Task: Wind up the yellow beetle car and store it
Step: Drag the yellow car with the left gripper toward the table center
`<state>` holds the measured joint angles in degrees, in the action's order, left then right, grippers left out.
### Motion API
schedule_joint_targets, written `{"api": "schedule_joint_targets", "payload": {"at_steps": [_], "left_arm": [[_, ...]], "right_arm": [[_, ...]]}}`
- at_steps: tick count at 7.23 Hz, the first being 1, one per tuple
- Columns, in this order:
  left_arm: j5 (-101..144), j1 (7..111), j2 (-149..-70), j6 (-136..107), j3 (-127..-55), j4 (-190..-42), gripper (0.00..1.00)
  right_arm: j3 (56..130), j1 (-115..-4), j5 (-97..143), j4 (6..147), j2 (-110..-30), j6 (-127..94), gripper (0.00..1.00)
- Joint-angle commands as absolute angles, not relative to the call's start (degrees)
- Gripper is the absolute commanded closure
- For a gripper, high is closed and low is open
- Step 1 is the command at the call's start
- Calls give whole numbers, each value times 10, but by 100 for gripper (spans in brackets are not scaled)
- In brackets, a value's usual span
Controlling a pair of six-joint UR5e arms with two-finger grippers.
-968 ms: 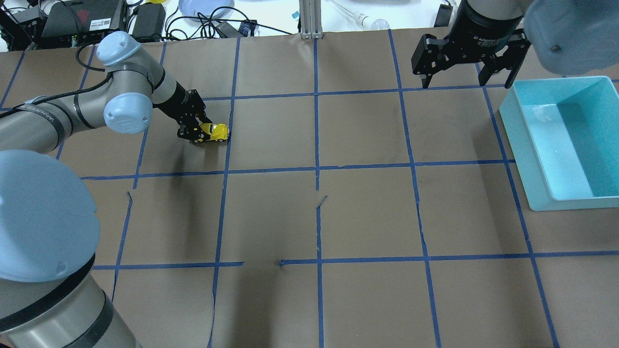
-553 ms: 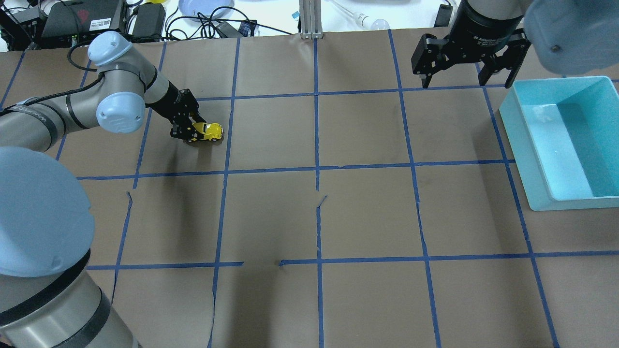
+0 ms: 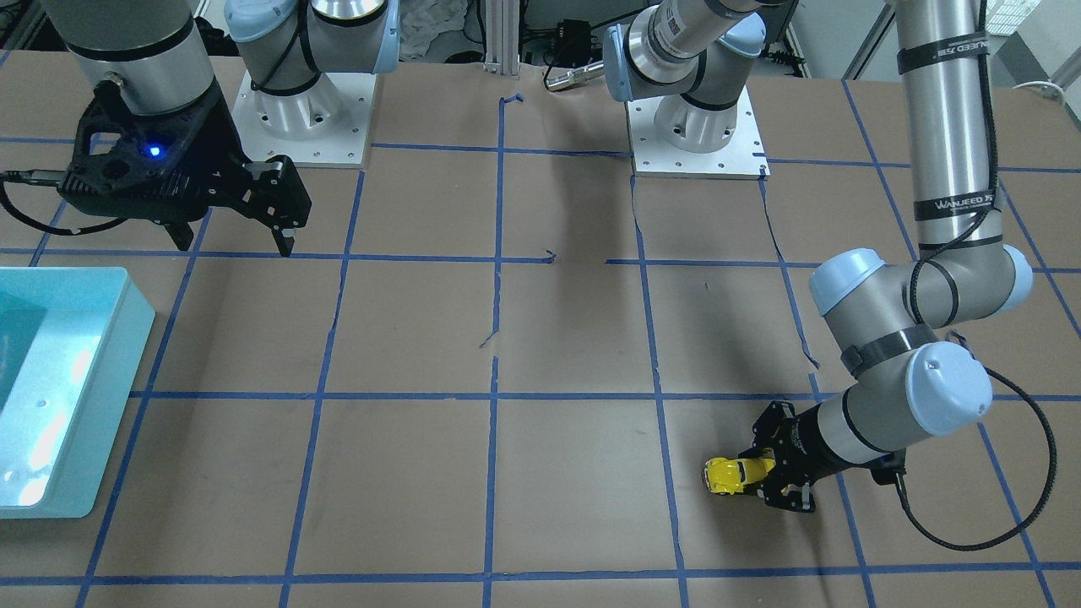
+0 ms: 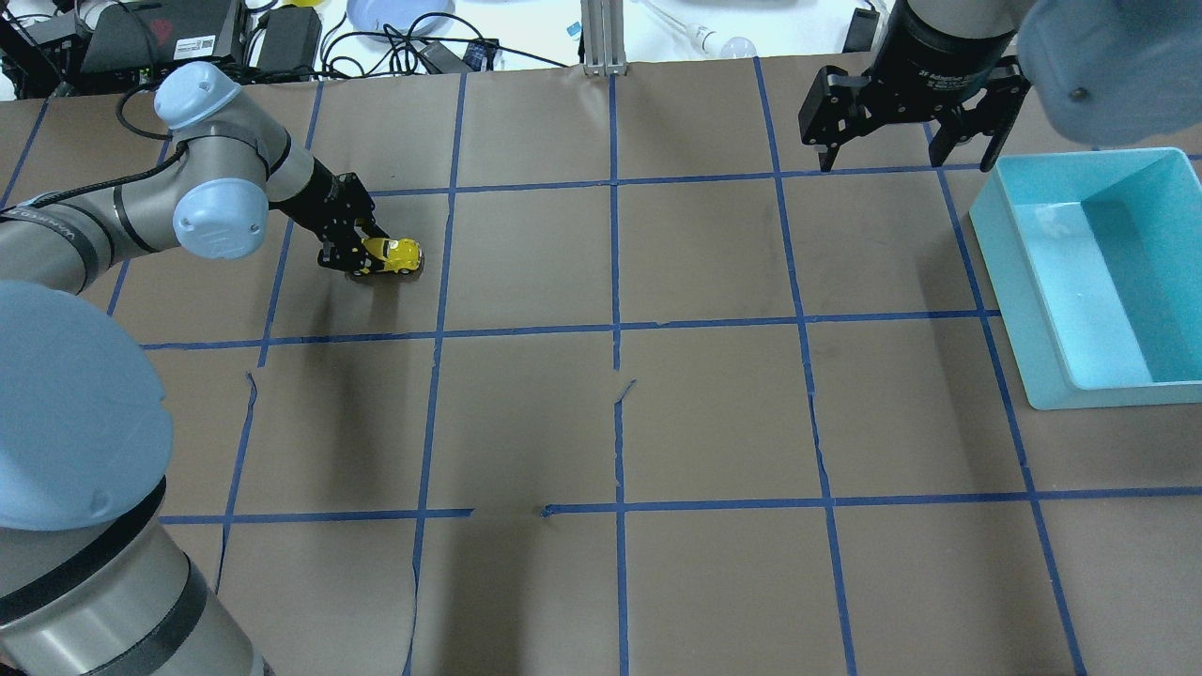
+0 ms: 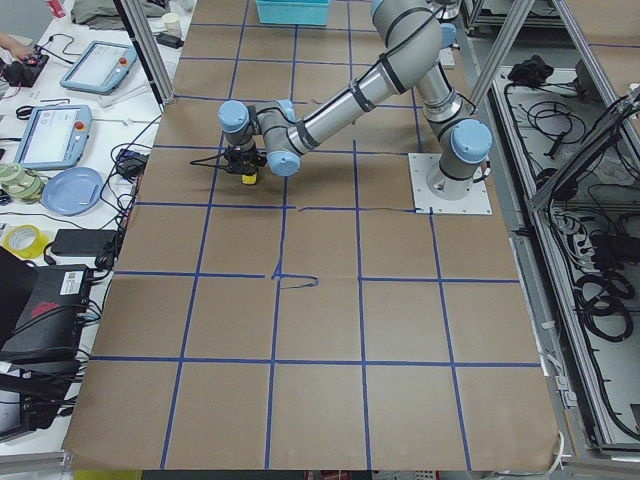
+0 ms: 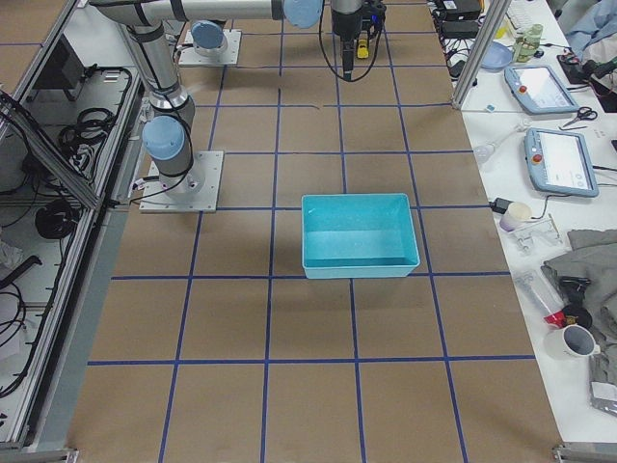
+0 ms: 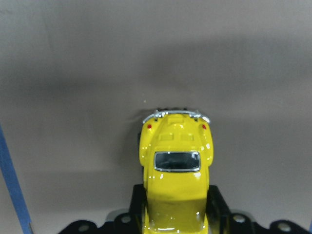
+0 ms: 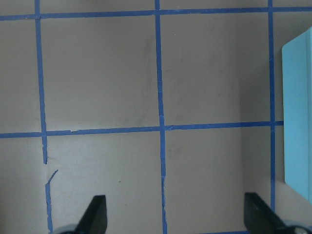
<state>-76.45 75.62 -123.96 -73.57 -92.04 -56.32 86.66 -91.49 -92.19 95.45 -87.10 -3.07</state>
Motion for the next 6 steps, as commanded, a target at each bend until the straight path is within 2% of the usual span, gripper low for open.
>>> {"api": "schedule_joint_targets", "payload": {"at_steps": [1, 2, 3, 4, 6], "left_arm": [[-765, 756, -1238, -736, -924, -563, 100], [-765, 756, -1244, -738, -925, -563, 69], [-765, 756, -1241, -742, -924, -563, 58], [-766, 757, -1237, -757, -919, -560, 4], [-766, 761, -1230, -759, -922, -563, 0]], "right_arm": [[867, -915, -922, 954, -871, -31, 0], [867, -915, -922, 954, -871, -31, 0], [867, -915, -922, 954, -871, -31, 0], [867, -915, -922, 954, -871, -31, 0], [867, -915, -922, 954, -871, -31, 0]]}}
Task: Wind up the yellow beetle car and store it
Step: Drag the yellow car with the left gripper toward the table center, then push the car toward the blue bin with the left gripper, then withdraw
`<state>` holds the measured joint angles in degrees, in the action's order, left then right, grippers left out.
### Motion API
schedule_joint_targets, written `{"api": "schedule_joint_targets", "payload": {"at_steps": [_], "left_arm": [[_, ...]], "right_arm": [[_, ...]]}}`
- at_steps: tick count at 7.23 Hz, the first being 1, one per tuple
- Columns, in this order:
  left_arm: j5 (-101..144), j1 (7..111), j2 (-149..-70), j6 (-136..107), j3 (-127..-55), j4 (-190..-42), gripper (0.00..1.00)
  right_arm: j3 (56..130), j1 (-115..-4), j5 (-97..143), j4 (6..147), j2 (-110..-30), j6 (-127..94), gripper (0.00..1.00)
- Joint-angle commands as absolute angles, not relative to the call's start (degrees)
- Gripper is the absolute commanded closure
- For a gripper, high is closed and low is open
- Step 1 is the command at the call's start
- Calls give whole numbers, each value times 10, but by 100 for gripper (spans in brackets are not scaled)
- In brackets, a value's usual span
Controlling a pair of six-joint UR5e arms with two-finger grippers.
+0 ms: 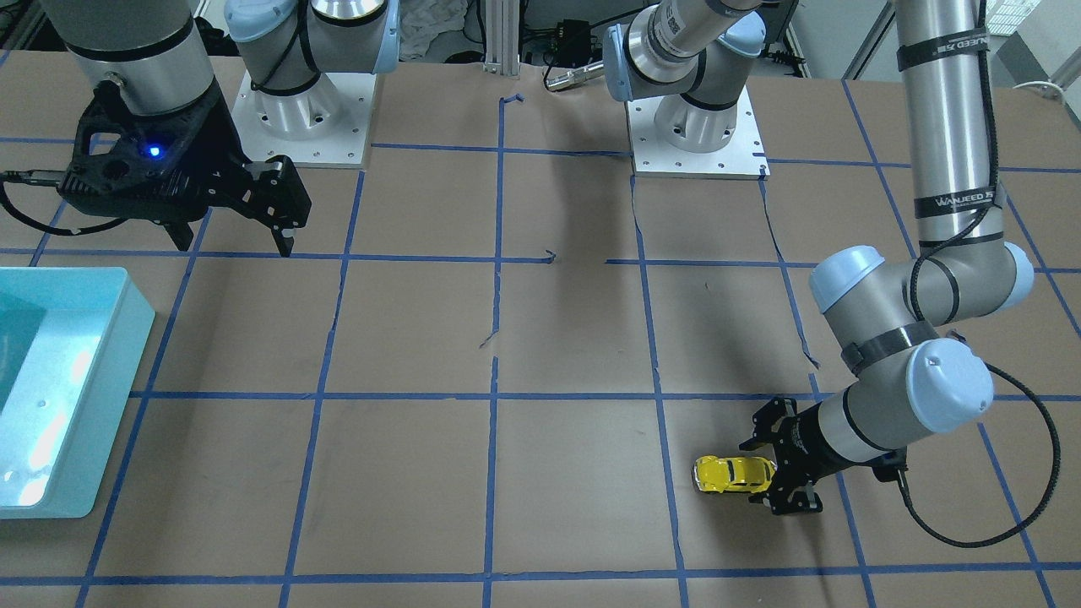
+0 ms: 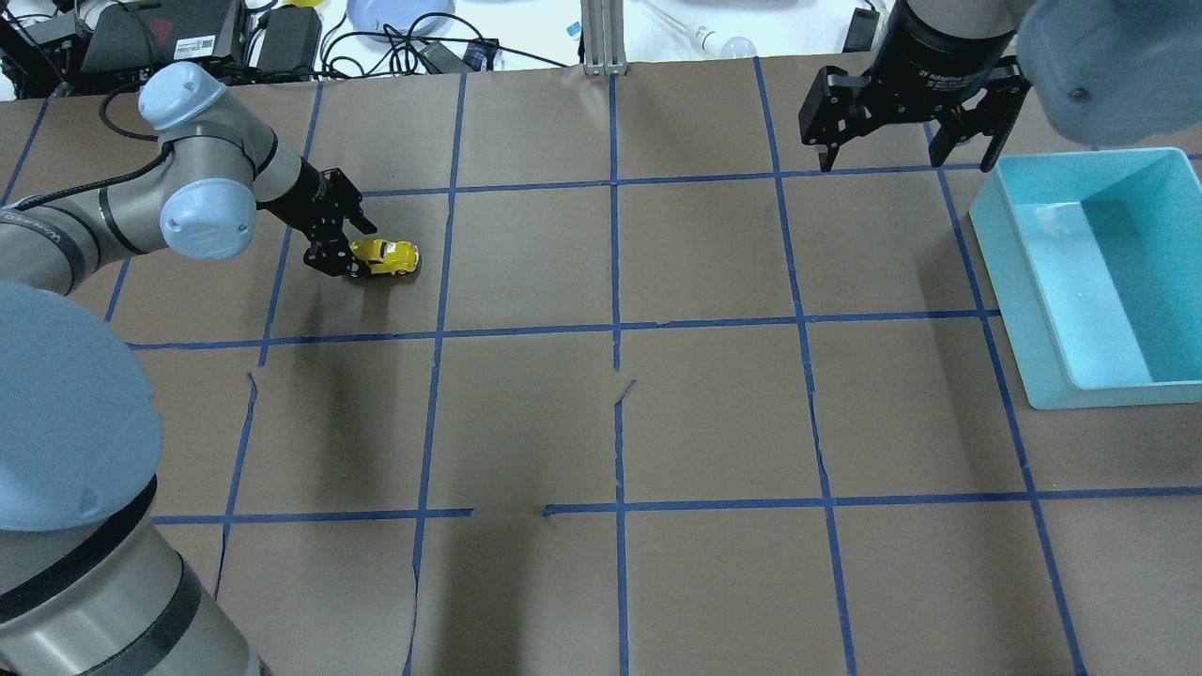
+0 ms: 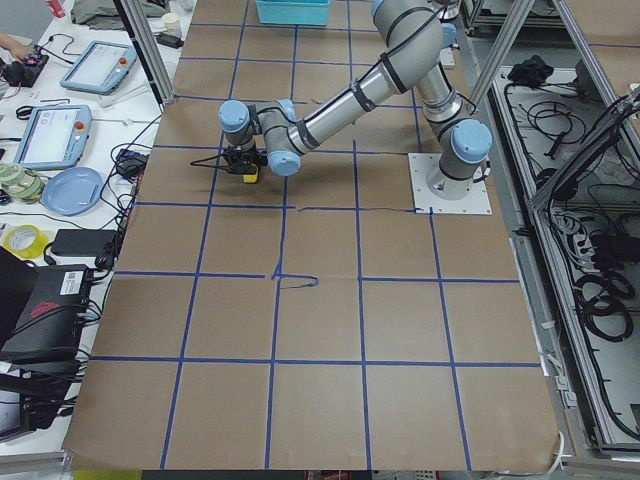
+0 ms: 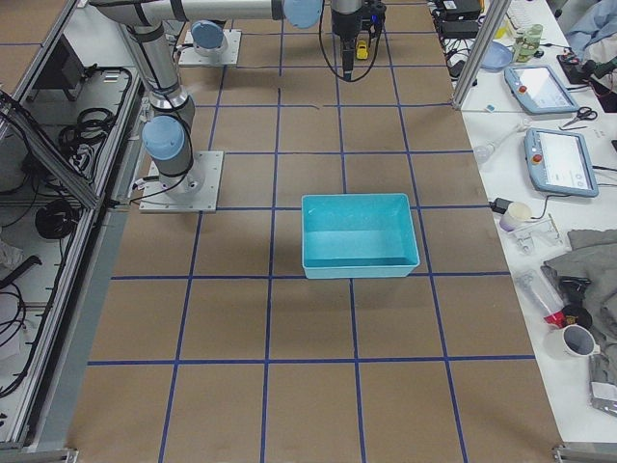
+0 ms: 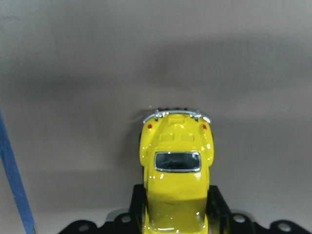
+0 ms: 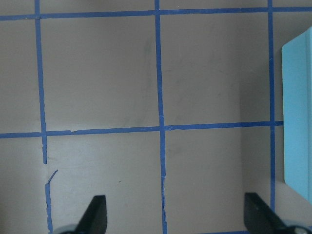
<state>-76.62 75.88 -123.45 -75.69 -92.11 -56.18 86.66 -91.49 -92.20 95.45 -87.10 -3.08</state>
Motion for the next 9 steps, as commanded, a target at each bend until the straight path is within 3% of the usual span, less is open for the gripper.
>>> {"api": "schedule_joint_targets", "payload": {"at_steps": [1, 3, 6, 9], "left_arm": [[-767, 767, -1219, -760, -921, -564, 0], [-790, 771, -1175, -722, -916, -595, 2], [-955, 798, -1100, -388, -841, -727, 2], [-960, 847, -1024, -171, -834, -737, 0]], "right_arm": [[867, -915, -922, 954, -871, -31, 0], [867, -915, -921, 954, -871, -31, 0], [867, -915, -921, 954, -871, -31, 0], [867, -915, -921, 954, -871, -31, 0]]}}
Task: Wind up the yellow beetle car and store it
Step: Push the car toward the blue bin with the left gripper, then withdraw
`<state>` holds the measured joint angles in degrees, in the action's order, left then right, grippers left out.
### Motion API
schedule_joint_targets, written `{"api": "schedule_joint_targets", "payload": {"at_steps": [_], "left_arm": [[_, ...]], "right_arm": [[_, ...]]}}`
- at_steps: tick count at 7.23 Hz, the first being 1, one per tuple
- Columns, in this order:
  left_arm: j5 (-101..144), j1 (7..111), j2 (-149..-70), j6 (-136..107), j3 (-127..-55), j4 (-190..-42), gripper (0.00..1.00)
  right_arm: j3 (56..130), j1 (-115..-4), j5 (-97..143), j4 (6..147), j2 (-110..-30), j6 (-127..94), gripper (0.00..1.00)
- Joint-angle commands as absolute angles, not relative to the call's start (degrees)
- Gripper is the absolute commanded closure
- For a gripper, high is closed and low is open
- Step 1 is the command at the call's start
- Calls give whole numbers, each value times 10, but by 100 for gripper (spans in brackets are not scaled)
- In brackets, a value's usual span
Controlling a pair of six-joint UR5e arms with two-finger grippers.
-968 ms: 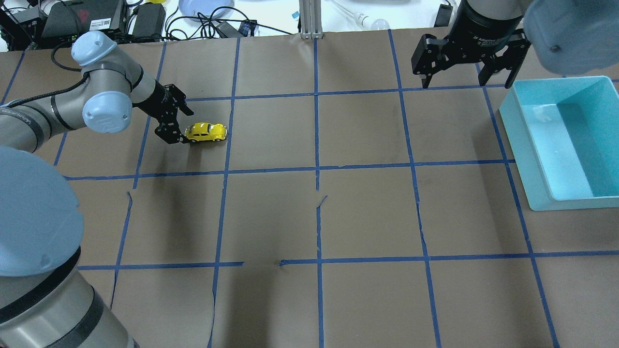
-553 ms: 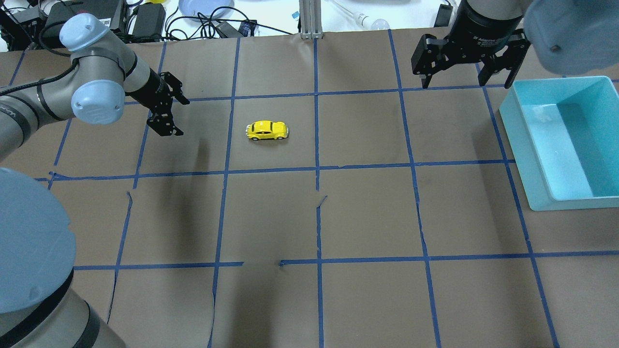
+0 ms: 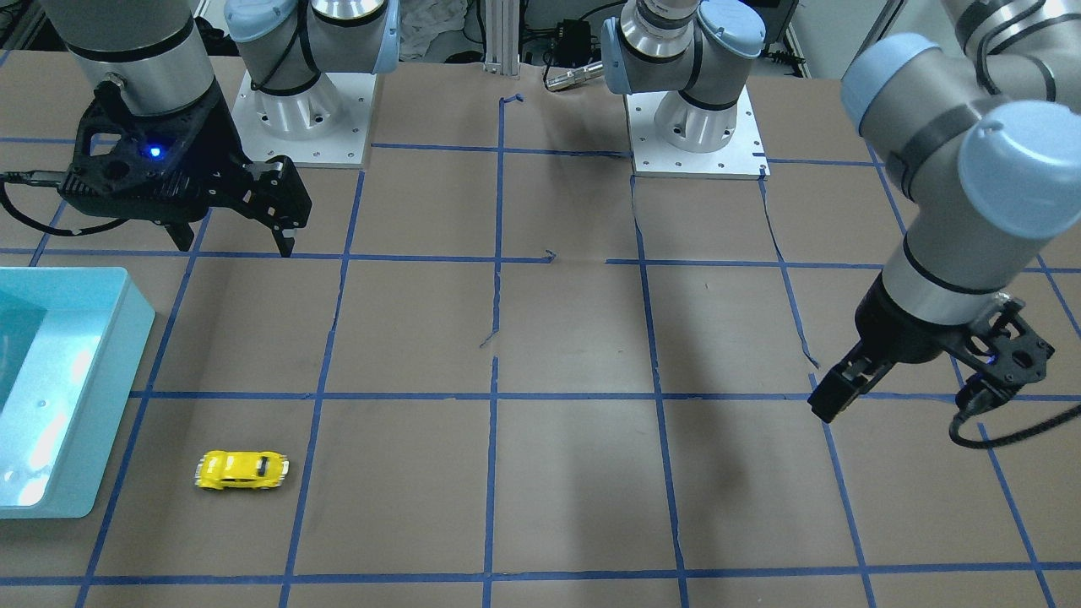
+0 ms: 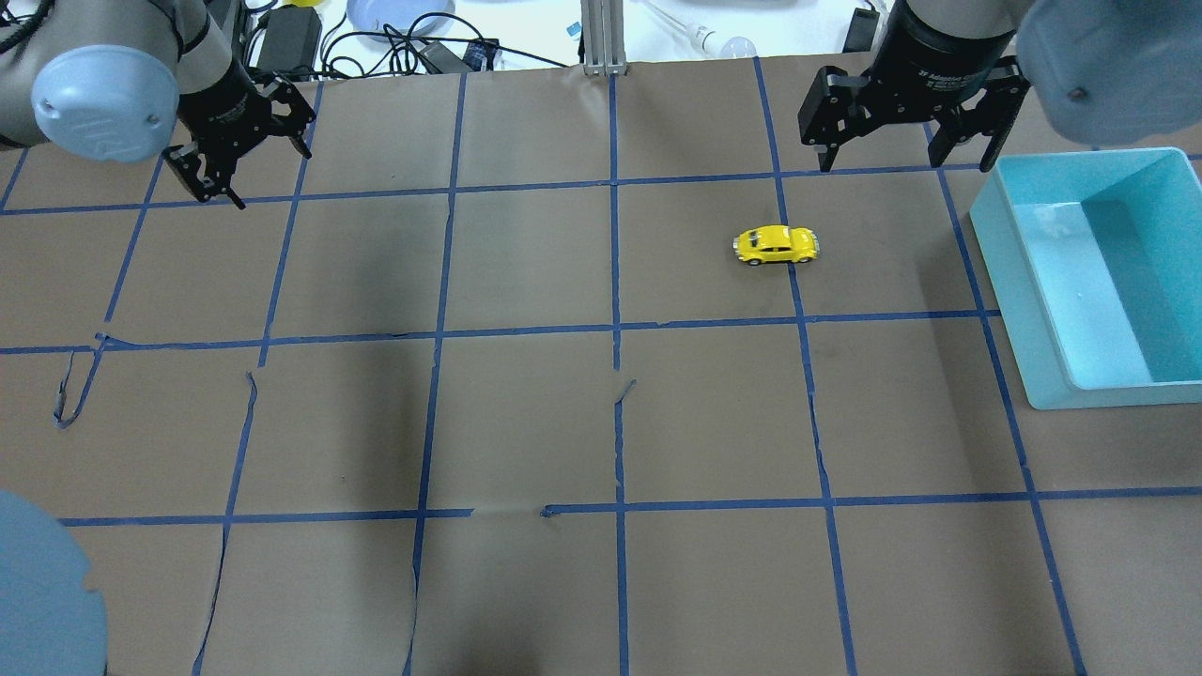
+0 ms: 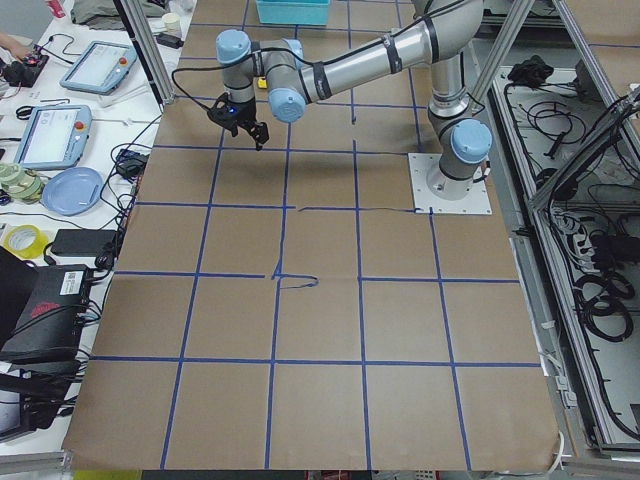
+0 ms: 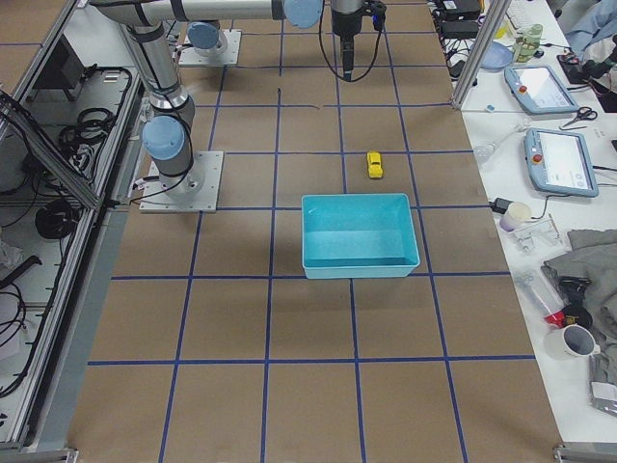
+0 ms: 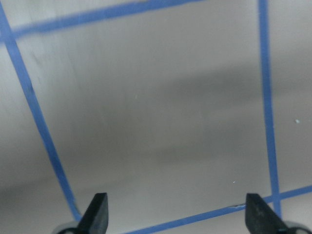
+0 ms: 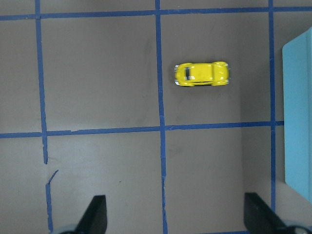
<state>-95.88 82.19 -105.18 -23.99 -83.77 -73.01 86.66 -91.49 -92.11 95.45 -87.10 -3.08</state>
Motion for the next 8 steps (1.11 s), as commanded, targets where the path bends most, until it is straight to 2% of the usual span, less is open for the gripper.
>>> {"api": "schedule_joint_targets", "payload": {"at_steps": [1, 3, 8], "left_arm": [[-960, 864, -1011, -165, -836, -759, 0], [-959, 870, -984, -65, -838, -834, 0], [-921, 911, -939, -25, -888, -839, 0]], "right_arm": [[867, -915, -921, 954, -871, -31, 0], [867, -915, -922, 954, -871, -30, 0], [866, -913, -923, 940, -866, -35, 0]]}}
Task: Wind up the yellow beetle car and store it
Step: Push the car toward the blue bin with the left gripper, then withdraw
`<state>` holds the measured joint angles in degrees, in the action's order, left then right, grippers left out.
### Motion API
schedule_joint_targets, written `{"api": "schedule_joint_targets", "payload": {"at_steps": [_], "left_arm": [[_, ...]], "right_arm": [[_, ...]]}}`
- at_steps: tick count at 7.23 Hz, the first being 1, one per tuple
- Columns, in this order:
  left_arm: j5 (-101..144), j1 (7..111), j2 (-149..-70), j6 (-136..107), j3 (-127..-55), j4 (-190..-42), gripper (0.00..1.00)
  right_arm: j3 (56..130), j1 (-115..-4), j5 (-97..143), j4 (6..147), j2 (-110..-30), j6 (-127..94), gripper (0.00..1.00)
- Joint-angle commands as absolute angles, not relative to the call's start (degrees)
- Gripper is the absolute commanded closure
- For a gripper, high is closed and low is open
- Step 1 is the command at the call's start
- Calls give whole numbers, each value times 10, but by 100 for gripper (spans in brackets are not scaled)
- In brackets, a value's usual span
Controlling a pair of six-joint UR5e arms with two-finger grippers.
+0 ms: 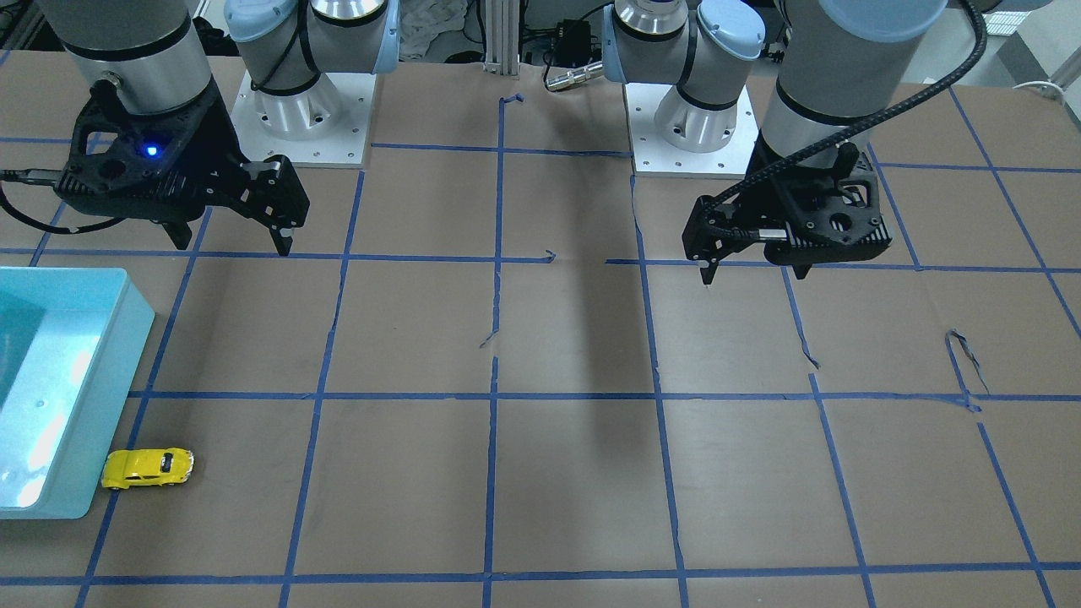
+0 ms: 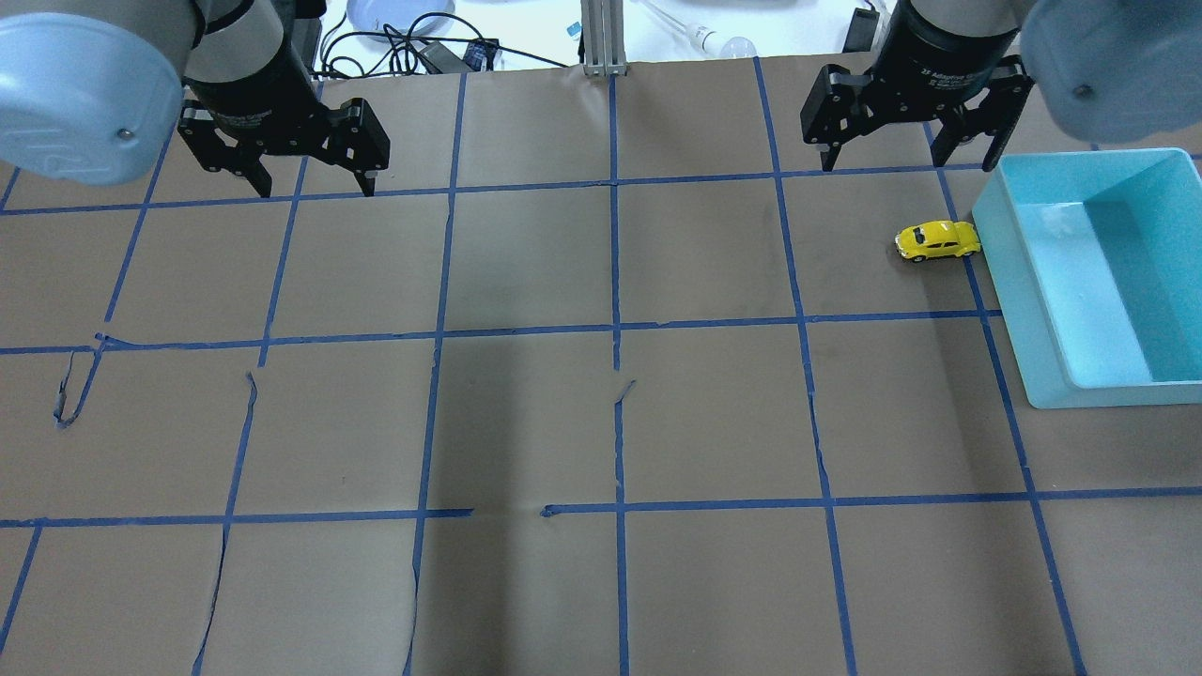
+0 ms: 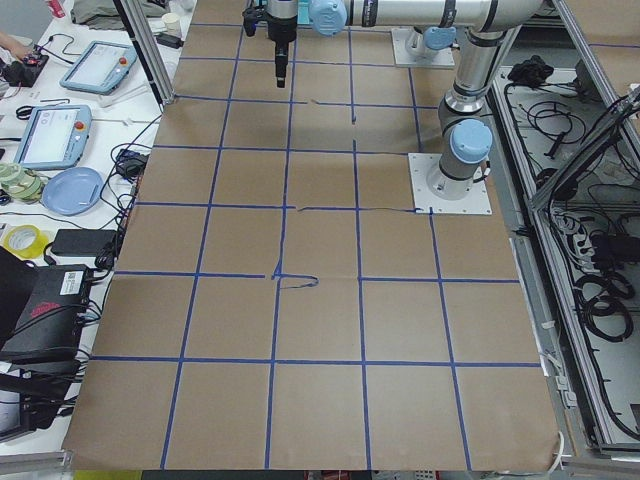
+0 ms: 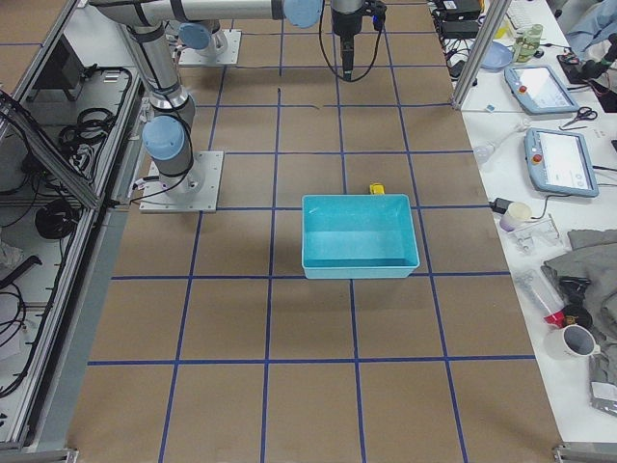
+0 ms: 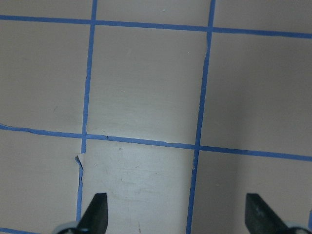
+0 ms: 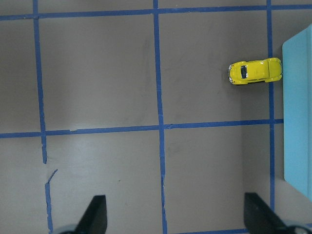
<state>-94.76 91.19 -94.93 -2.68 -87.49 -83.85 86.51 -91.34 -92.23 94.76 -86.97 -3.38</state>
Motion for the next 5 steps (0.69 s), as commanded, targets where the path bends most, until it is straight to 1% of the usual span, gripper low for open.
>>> {"api": "schedule_joint_targets", "payload": {"at_steps": [1, 2, 3, 4, 5], "left_arm": [[-886, 915, -926, 10, -886, -872, 0], [-841, 914, -920, 24, -886, -878, 0], [-838, 912, -907, 29, -890, -908, 0], [-839, 911, -897, 31, -892, -925, 0], [-890, 905, -890, 49, -895, -929, 0]], "right_arm": [[866, -906, -924, 941, -845, -33, 0], [866, -903, -918, 951, -822, -33, 0], [862, -903, -915, 965, -777, -33, 0], [865, -903, -916, 1016, -747, -27, 0], [866, -903, -915, 1035, -731, 4, 0]]}}
